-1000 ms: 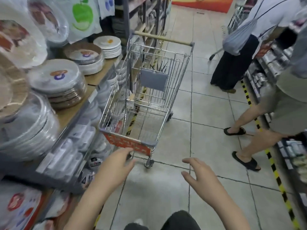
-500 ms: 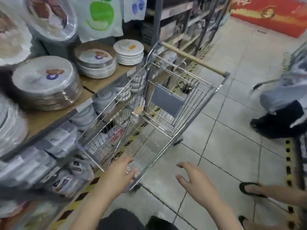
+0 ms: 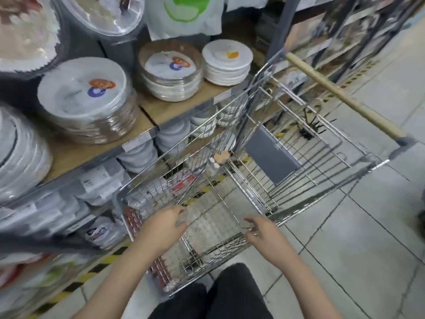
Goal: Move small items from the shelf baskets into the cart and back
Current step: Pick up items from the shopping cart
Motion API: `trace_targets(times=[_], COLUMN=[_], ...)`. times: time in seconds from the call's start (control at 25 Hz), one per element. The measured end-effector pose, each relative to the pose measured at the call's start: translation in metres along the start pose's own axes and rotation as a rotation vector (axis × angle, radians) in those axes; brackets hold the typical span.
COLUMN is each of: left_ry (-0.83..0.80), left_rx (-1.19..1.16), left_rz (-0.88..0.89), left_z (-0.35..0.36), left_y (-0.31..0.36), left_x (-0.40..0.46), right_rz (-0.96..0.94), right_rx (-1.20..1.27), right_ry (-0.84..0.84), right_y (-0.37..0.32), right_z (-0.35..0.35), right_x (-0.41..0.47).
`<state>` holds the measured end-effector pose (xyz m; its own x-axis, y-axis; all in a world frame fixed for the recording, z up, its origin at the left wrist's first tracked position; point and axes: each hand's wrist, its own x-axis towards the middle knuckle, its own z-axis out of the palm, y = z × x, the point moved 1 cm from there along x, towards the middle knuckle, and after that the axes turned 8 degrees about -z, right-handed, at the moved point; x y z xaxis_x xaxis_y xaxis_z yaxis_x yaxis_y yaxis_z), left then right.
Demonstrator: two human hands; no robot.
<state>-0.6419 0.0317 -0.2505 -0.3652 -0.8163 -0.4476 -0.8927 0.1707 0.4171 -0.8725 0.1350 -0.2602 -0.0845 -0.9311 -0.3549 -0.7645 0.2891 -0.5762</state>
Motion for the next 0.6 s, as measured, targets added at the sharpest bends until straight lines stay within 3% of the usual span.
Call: trace_targets(times=[0.28,0.6], left_ry=[-0.004,-0.044], left_rx=[-0.019,-0.101], left_rz=[-0.181,-0.252], left_z=[0.032,0.102], left_y=[0.041,0.092], left_x=[0.105,0.27], right_rz=[-0.023,0.039], right_rx=[-0.017,-0.082], right_ry=[-0.229,-0.309], right_y=[0.076,0.162], right_z=[-0.028,-0.018], right_x=[0.16,0.308])
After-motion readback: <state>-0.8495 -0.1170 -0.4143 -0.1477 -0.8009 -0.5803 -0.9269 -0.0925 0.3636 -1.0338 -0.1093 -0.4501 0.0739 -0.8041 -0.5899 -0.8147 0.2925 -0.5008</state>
